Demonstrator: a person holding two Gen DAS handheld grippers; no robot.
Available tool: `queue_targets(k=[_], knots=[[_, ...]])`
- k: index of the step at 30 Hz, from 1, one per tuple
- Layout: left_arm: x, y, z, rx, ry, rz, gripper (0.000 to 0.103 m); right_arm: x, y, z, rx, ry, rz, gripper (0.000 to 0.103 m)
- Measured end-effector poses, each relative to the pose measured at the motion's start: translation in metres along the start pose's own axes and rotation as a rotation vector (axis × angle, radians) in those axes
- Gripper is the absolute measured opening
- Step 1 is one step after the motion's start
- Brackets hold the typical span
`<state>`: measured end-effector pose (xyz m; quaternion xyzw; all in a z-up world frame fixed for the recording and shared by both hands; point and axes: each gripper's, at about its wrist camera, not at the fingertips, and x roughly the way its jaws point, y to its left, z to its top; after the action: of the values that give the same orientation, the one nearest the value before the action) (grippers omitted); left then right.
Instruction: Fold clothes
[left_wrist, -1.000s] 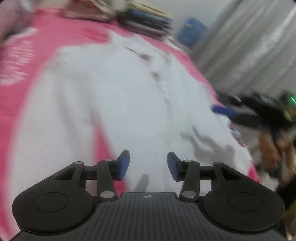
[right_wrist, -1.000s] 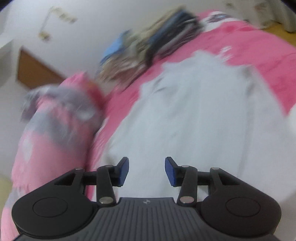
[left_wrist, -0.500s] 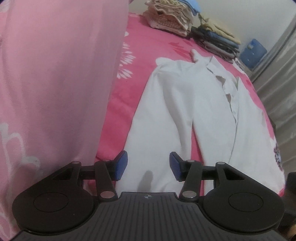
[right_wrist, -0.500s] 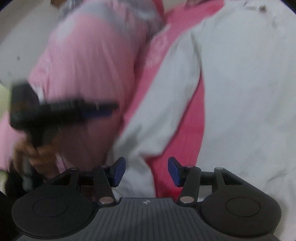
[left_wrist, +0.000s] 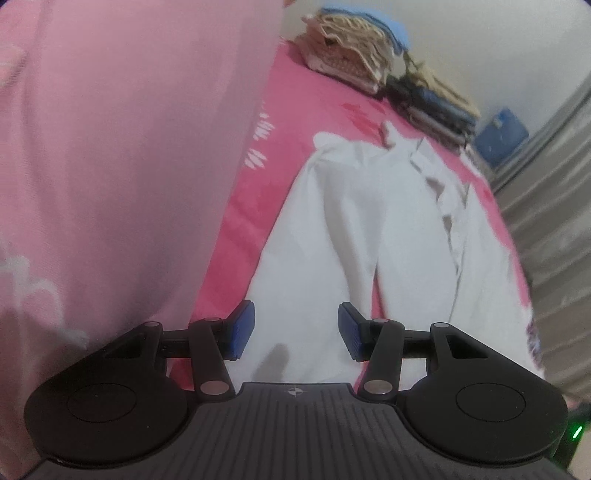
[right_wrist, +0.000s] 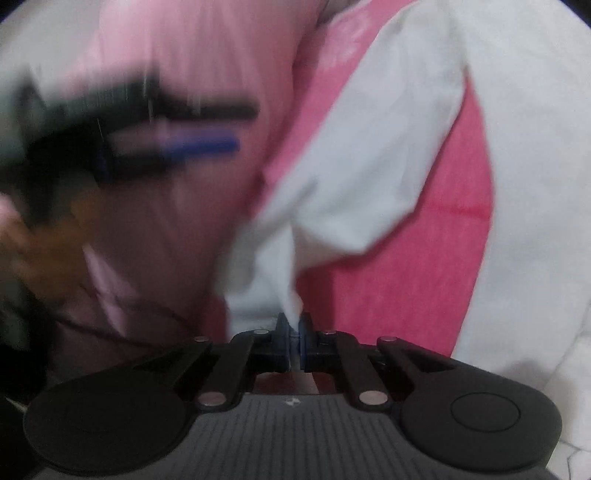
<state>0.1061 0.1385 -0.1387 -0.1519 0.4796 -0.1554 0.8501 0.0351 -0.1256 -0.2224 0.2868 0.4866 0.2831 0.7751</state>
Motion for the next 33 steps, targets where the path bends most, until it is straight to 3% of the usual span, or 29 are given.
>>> queue_targets(k=[3,7,13,15,16,20,23,27,31,33], knots=[[-0.004,0.002,0.004,-0.039,-0.007,-0.022,0.05,-0.054,-0.019,0.021,0.135,-0.135,0.1,0.006],[-0.003,-0.006,0.005,-0.001,-0.017,-0.017,0.05,-0.143,-0.045,0.049,0.248,-0.364,0.192,0.006],[0.013,-0.029,-0.005,0.113,0.04,-0.008,0.05,-0.268,-0.065,0.061,0.144,-0.583,-0.014,0.006],[0.021,-0.04,-0.009,0.161,0.059,-0.015,0.051,-0.291,-0.09,0.055,0.242,-0.628,-0.049,0.009],[0.025,-0.046,-0.012,0.189,0.066,-0.017,0.051,-0.296,-0.111,0.045,0.354,-0.642,-0.054,0.01],[0.042,-0.067,-0.02,0.272,0.088,-0.014,0.051,-0.297,-0.193,-0.003,0.822,-0.681,-0.048,0.034],[0.055,-0.076,-0.018,0.283,0.102,-0.026,0.051,-0.291,-0.214,-0.038,0.939,-0.718,-0.065,0.037],[0.076,-0.087,-0.016,0.275,0.133,-0.056,0.051,-0.283,-0.195,-0.042,0.821,-0.695,-0.197,0.039],[0.1,-0.104,-0.015,0.303,0.148,-0.075,0.051,-0.256,-0.137,-0.001,0.393,-0.537,-0.478,0.046],[0.11,-0.111,-0.017,0.325,0.15,-0.077,0.051,-0.22,-0.108,0.013,0.126,-0.443,-0.634,0.051]])
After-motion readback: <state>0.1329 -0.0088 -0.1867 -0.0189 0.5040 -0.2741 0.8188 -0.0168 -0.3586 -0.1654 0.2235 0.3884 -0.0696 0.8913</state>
